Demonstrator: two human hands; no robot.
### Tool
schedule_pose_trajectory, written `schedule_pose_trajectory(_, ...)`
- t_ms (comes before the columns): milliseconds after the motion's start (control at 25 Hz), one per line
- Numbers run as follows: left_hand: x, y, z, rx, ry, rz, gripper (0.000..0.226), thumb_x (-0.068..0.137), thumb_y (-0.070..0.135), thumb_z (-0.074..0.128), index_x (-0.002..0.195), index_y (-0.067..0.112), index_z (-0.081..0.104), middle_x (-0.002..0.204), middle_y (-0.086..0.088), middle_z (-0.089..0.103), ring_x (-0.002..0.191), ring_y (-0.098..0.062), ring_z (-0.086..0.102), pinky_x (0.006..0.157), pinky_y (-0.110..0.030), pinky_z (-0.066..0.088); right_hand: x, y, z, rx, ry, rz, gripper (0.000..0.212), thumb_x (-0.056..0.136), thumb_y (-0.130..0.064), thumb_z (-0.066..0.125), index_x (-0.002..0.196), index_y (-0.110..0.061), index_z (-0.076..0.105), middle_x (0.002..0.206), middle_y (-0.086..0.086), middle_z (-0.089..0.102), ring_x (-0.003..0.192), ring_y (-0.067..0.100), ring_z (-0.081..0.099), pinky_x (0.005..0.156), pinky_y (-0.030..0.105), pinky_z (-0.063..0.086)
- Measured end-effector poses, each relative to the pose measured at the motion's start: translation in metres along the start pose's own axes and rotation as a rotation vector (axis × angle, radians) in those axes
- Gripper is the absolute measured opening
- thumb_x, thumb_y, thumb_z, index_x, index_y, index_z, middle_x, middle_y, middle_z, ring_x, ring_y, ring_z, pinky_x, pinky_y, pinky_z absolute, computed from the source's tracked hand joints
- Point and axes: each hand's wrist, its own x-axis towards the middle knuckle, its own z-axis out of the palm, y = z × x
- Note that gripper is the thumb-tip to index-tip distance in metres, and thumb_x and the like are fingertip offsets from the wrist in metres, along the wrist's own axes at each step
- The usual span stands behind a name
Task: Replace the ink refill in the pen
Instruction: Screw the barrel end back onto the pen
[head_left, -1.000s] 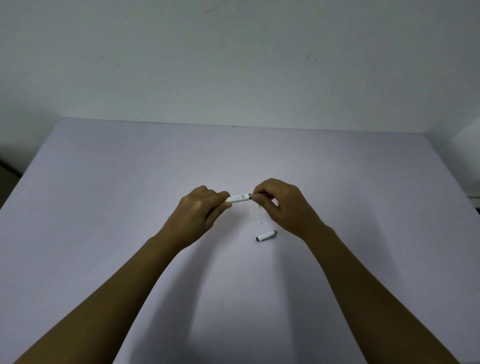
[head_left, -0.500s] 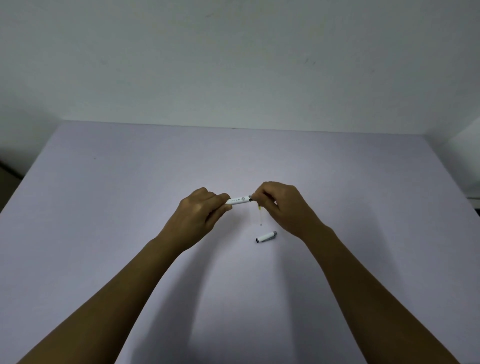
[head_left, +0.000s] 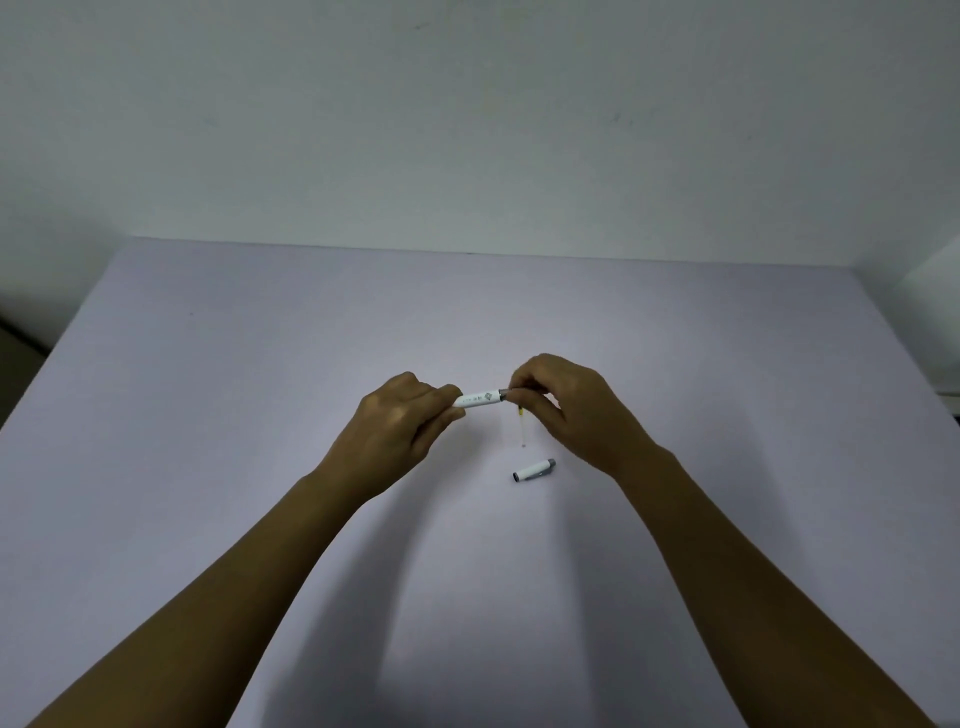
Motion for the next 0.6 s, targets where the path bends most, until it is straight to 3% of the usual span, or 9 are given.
schedule_pose_trajectory(160, 0.0011, 0.0022, 0.0028, 0.016, 0.004, 0.005, 0.029, 0.092, 0.028, 0.046, 0.092, 0.008, 0.068, 0.058, -0.002, 0.056, 0.059, -0.020, 0.042, 0.055, -0.020, 0.029, 0.0030, -0.0001, 0.0011, -0.039, 0.013, 0.068, 0.043, 0.093, -0.042, 0.035, 0.077, -0.010, 0.059, 0.067, -0.001, 0.054, 0.062, 0.017, 0.049, 0.059, 0.031, 0.041)
schedule_pose_trajectory(320, 0.0044, 0.0009, 0.0011, 0.005, 0.020, -0.007, 0.031, 0.092, 0.030, 0.045, 0.092, 0.008, 0.067, 0.059, -0.002, 0.058, 0.058, -0.021, 0.044, 0.052, -0.025, 0.034, -0.0015, 0.0020, -0.0022, -0.086, 0.014, -0.022, 0.034, 0.089, -0.041, 0.046, 0.104, -0.013, 0.060, 0.093, 0.000, 0.063, 0.080, 0.007, 0.056, 0.069, 0.023, 0.047)
schedule_pose_trajectory(440, 0.0057, 0.0026, 0.0008, -0.001, 0.015, 0.010, 0.031, 0.092, 0.029, 0.045, 0.091, 0.008, 0.067, 0.058, -0.003, 0.057, 0.058, -0.021, 0.045, 0.051, -0.025, 0.034, -0.0006, 0.0011, -0.0011, -0.223, 0.086, -0.119, 0.028, 0.092, -0.033, 0.046, 0.095, -0.010, 0.063, 0.085, 0.004, 0.063, 0.072, 0.016, 0.057, 0.059, 0.026, 0.047)
schedule_pose_trajectory(600, 0.0071, -0.0001, 0.0009, 0.058, 0.013, 0.056, 0.028, 0.092, 0.027, 0.047, 0.091, 0.007, 0.067, 0.059, -0.004, 0.055, 0.059, -0.020, 0.040, 0.054, -0.024, 0.031, 0.0056, 0.0001, -0.0028, -0.139, -0.004, -0.014, 0.040, 0.093, -0.036, 0.035, 0.079, -0.012, 0.063, 0.072, 0.005, 0.059, 0.063, 0.018, 0.052, 0.058, 0.030, 0.043)
